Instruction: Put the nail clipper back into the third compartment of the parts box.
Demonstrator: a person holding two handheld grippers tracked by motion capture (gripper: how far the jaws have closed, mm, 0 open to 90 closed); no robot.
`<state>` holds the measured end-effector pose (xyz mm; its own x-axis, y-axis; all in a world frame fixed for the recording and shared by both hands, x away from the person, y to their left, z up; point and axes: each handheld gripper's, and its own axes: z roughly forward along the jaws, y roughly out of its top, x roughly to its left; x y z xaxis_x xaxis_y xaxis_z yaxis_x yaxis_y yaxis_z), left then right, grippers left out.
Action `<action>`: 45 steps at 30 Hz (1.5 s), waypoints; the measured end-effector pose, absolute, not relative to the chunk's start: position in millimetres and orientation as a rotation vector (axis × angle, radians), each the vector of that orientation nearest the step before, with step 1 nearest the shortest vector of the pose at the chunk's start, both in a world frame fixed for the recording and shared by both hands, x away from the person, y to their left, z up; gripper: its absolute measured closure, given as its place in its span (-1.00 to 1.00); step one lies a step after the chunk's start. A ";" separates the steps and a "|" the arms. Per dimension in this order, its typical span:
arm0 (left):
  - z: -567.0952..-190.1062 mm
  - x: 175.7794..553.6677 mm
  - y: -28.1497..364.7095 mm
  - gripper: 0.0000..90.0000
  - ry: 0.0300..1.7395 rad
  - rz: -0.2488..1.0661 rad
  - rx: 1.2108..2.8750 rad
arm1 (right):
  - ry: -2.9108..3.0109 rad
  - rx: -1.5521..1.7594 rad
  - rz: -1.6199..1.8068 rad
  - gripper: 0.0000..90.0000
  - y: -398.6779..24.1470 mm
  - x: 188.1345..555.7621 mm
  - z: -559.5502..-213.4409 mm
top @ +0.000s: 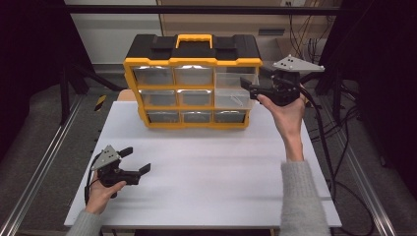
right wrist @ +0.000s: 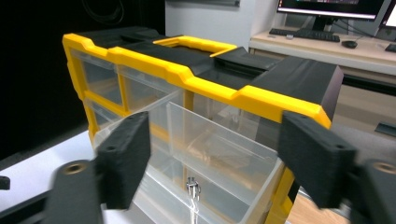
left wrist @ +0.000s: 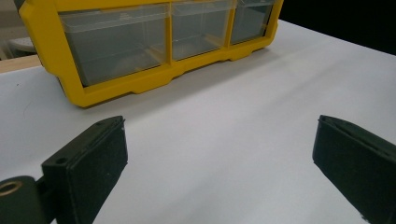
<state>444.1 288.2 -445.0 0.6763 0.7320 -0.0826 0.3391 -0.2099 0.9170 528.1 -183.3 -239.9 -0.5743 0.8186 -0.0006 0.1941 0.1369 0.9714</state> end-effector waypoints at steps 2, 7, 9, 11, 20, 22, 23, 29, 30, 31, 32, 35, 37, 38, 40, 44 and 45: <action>-445.0 444.2 288.3 -0.93 0.852 0.454 1.810 | 1.864 0.954 1.496 -0.61 -184.0 522.5 -240.7; -445.0 444.1 288.1 -0.93 0.853 0.456 1.811 | 1.873 0.949 1.505 -0.77 -185.2 514.2 -243.4; -445.0 444.1 288.1 -0.93 0.853 0.456 1.811 | 1.873 0.946 1.501 -0.84 -185.7 509.7 -246.1; -445.0 444.0 288.0 -0.93 0.853 0.457 1.811 | 1.877 0.946 1.501 -0.88 -186.3 505.2 -249.8; -445.0 444.0 287.9 -0.93 0.854 0.460 1.811 | 1.902 0.938 1.505 -0.93 -187.7 487.4 -270.7; -445.0 443.9 287.9 -0.93 0.854 0.461 1.811 | 1.905 0.937 1.517 -0.94 -188.6 481.9 -277.4; -445.0 443.9 287.9 -0.93 0.854 0.460 1.811 | 1.905 0.937 1.517 -0.94 -188.6 481.9 -277.4; -444.9 443.8 287.6 -0.93 0.853 0.462 1.813 | 1.914 0.940 1.523 -0.96 -190.7 470.8 -293.1; -444.9 443.7 287.5 -0.93 0.853 0.462 1.812 | 1.918 0.943 1.525 -0.96 -191.5 469.4 -296.1; -444.9 443.7 287.5 -0.93 0.853 0.462 1.812 | 1.917 0.949 1.527 -0.96 -192.5 468.1 -299.3; -444.9 443.7 287.5 -0.93 0.853 0.463 1.812 | 1.919 0.953 1.529 -0.96 -193.4 466.9 -302.6; -445.0 443.8 287.4 -0.93 0.854 0.463 1.813 | 1.934 0.975 1.515 -0.96 -196.0 463.1 -317.6; -445.0 443.7 287.4 -0.93 0.854 0.463 1.812 | 1.939 0.981 1.514 -0.96 -197.0 462.5 -321.9; -445.1 443.7 287.4 -0.93 0.854 0.463 1.812 | 1.945 0.992 1.511 -0.96 -198.1 461.9 -326.1; -445.2 443.7 287.4 -0.93 0.855 0.463 1.812 | 1.960 1.013 1.506 -0.96 -201.9 460.6 -339.8; -445.6 443.8 287.1 -0.93 0.855 0.465 1.814 | 1.982 1.041 1.499 -0.96 -204.8 459.4 -354.9; -445.6 443.7 287.0 -0.94 0.855 0.465 1.815 | 1.986 1.048 1.496 -0.96 -205.7 458.7 -360.2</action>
<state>443.7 287.0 -445.6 0.6718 0.7370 -0.0743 0.3383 -0.2161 0.9159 458.7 -205.7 -360.2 -0.6162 0.7819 0.0942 0.3063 0.1278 0.9433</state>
